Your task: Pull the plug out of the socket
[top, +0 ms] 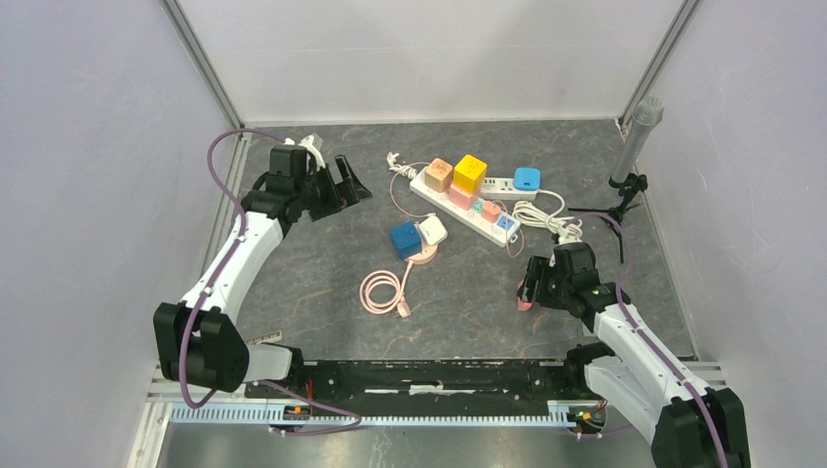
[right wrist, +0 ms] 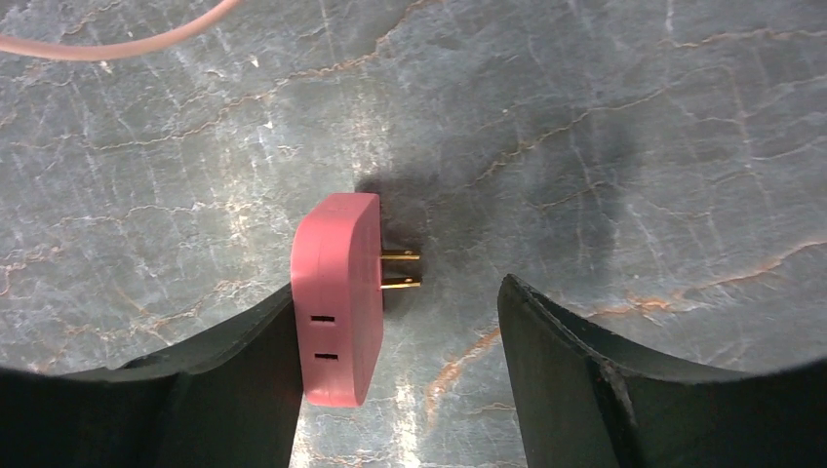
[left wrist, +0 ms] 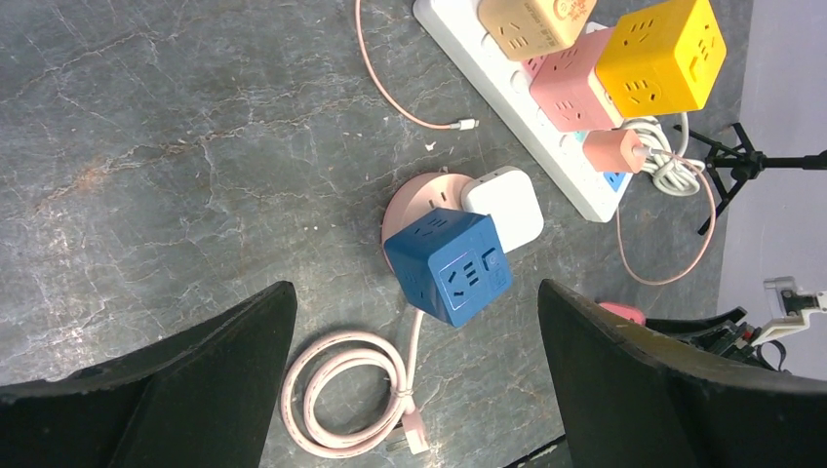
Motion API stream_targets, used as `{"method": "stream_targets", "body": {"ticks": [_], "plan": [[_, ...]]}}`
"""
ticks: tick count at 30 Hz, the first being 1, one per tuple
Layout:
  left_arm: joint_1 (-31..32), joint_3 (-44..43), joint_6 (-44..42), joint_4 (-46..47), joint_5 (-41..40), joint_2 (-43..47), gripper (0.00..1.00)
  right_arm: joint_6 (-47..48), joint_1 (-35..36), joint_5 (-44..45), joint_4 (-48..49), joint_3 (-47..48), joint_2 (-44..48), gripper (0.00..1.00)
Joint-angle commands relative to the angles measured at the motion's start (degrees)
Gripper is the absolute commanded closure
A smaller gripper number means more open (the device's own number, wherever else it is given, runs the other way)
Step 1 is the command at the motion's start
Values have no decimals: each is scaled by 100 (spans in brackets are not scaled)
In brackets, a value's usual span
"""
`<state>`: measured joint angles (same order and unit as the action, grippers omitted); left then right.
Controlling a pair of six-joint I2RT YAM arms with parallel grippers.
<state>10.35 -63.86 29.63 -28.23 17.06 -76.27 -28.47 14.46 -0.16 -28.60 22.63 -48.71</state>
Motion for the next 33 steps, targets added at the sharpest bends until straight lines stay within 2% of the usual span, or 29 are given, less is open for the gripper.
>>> {"method": "stream_targets", "body": {"ticks": [1,4,8,10,14,17,22,27,30,33], "plan": [[2,37,-90,-15,191,-58,0,91,-36,251,-52,549,21,27],[19,122,-48,-16,291,-78,0,184,-38,37,-6,815,37,27],[167,219,53,9,416,-125,0,314,-30,-799,403,1163,79,27],[318,249,82,45,437,-151,0,389,-27,-1471,829,1296,83,28],[691,336,224,107,286,-245,0,196,-24,-3157,2269,1406,178,29],[961,423,469,107,-57,-365,0,-197,56,-3640,3237,1671,133,27],[1274,505,860,108,-344,-741,1,-22,433,-3106,3360,2268,-492,26],[1341,561,1124,375,-142,-1047,5,494,1506,-1374,2451,2971,-1481,26],[1340,576,1260,628,-23,-1111,5,313,1875,-408,1985,3307,-2257,27],[1344,525,1364,642,-57,-1198,6,258,2063,-26,1850,3476,-2906,26]]}}
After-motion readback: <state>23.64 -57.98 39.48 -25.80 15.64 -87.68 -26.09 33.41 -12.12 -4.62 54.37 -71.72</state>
